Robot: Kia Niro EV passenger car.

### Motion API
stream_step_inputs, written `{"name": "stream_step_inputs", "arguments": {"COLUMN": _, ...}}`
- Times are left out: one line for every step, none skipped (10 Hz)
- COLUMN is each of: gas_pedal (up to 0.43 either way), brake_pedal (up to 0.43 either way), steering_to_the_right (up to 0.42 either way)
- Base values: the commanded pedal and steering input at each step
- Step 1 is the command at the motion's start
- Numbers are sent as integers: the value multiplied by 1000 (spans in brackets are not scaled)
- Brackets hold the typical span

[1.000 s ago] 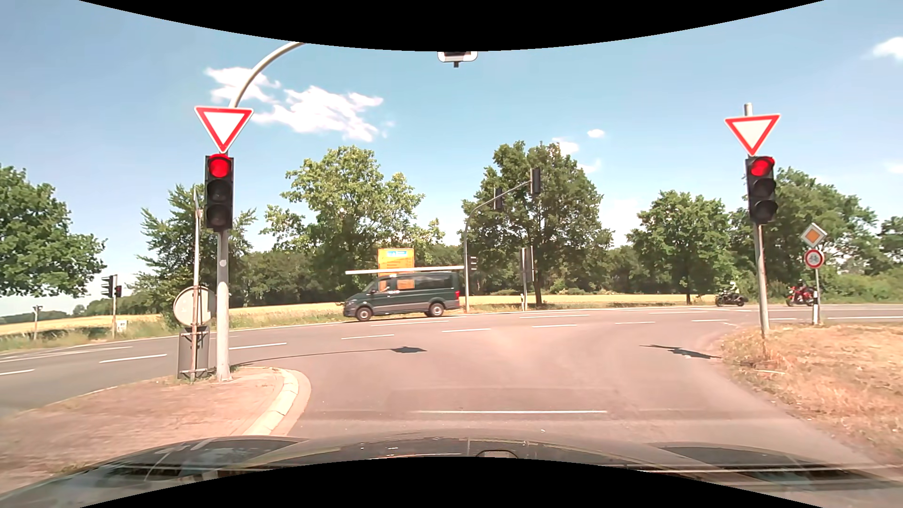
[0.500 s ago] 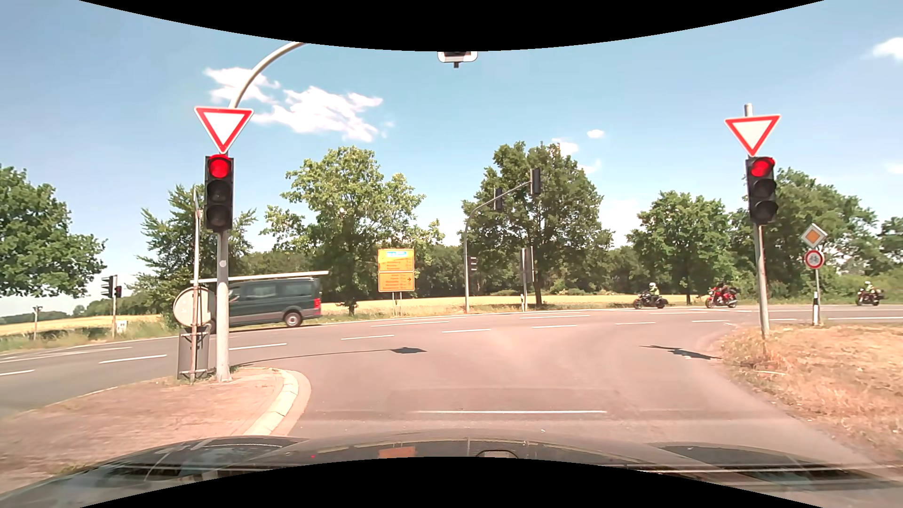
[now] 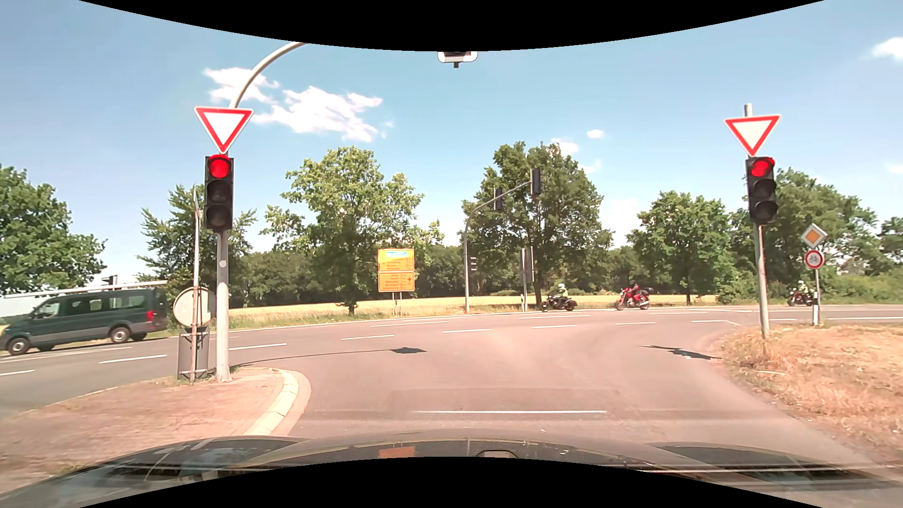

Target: Follow the waypoints while adhering to traffic rules and regulations

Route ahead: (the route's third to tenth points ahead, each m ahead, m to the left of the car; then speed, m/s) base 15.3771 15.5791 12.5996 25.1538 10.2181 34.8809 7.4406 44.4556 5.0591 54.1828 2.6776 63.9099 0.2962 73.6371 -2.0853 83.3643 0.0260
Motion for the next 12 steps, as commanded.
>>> {"name": "stream_step_inputs", "arguments": {"gas_pedal": 0, "brake_pedal": 323, "steering_to_the_right": -7}}
{"name": "stream_step_inputs", "arguments": {"gas_pedal": 0, "brake_pedal": 323, "steering_to_the_right": -7}}
{"name": "stream_step_inputs", "arguments": {"gas_pedal": 0, "brake_pedal": 323, "steering_to_the_right": -7}}
{"name": "stream_step_inputs", "arguments": {"gas_pedal": 0, "brake_pedal": 329, "steering_to_the_right": -7}}
{"name": "stream_step_inputs", "arguments": {"gas_pedal": 0, "brake_pedal": 323, "steering_to_the_right": -7}}
{"name": "stream_step_inputs", "arguments": {"gas_pedal": 0, "brake_pedal": 323, "steering_to_the_right": -7}}
{"name": "stream_step_inputs", "arguments": {"gas_pedal": 0, "brake_pedal": 323, "steering_to_the_right": -7}}
{"name": "stream_step_inputs", "arguments": {"gas_pedal": 0, "brake_pedal": 323, "steering_to_the_right": -7}}
{"name": "stream_step_inputs", "arguments": {"gas_pedal": 0, "brake_pedal": 323, "steering_to_the_right": -7}}
{"name": "stream_step_inputs", "arguments": {"gas_pedal": 0, "brake_pedal": 323, "steering_to_the_right": -7}}
{"name": "stream_step_inputs", "arguments": {"gas_pedal": 0, "brake_pedal": 311, "steering_to_the_right": -7}}
{"name": "stream_step_inputs", "arguments": {"gas_pedal": 0, "brake_pedal": 317, "steering_to_the_right": -7}}
